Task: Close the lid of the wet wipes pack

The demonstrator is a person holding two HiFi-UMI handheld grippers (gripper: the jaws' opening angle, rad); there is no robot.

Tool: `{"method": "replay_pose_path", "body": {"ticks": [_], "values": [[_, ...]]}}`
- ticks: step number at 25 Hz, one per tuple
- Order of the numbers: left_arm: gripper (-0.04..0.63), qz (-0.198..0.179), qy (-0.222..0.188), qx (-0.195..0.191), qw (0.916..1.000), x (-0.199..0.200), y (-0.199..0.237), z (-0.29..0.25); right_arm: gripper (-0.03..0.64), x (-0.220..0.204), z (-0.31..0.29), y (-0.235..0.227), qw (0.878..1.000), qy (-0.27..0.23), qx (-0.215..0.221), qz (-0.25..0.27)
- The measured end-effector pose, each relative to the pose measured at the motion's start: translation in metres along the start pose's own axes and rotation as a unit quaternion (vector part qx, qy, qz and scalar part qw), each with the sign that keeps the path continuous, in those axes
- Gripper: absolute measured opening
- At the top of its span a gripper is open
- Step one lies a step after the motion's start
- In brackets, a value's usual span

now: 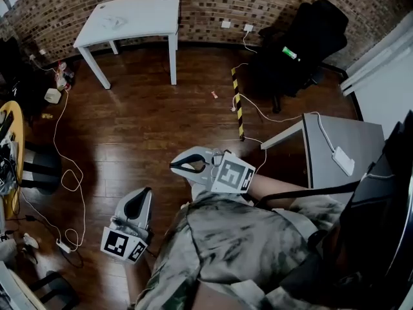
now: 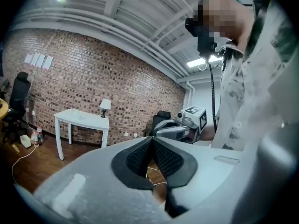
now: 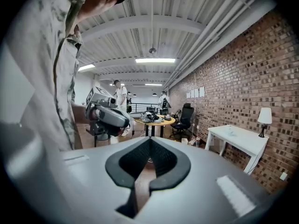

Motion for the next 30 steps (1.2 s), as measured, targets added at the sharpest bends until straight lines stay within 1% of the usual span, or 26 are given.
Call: {"method": "replay_pose_path", "body": {"ticks": [5,8,10,12,15,19,22,24,27,30], "values": [[0.000,0.008,-0.003,0.011,0.9999,0.016,0.043,-0.058,0.006,-0.007,-0.002,-0.076,1.000,0.001,-0.008,0.000],[0.000,-0.002,0.005,0.019,0.9998,0.030,0.065,-0.098,0.006,-0.009,0.001,-0.122,1.000,-0.005,-0.015,-0.001],[0.000,-0.010,0.006,0.020,0.9997,0.043,0.082,-0.125,0.006,-0.006,0.002,-0.152,1.000,-0.004,-0.019,0.009],[0.000,-0.015,0.008,0.031,0.9994,0.052,0.098,-0.143,0.006,-0.006,-0.001,-0.178,1.000,-0.005,-0.016,0.015],[0.000,-0.020,0.009,0.043,0.9988,0.062,0.121,-0.165,0.006,-0.010,-0.012,-0.212,1.000,-0.011,-0.010,0.005],[0.000,-0.012,0.005,0.045,0.9989,0.068,0.141,-0.186,0.006,-0.017,-0.019,-0.238,1.000,-0.007,-0.004,0.009],[0.000,-0.007,0.005,0.048,0.9988,0.070,0.162,-0.191,0.006,-0.026,-0.026,-0.256,1.000,-0.006,-0.009,0.002],[0.000,-0.008,0.006,0.051,0.9986,0.072,0.182,-0.193,0.006,-0.027,-0.037,-0.269,1.000,-0.003,-0.014,-0.004],[0.000,-0.003,0.003,0.051,0.9987,0.074,0.215,-0.199,0.006,-0.030,-0.055,-0.290,1.000,-0.001,-0.018,0.004],[0.000,0.001,0.000,0.042,0.9991,0.078,0.252,-0.208,0.006,-0.030,-0.075,-0.316,0.999,0.013,-0.034,-0.006]]}}
Point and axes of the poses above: the fingertips, and each gripper's own axes: z backward along the fingers, y to its left, x out of its top, the point moved 3 cm from there along z, backward along the fingers, and after that the axes turned 3 degrees about -y, right-handed, at the moved point
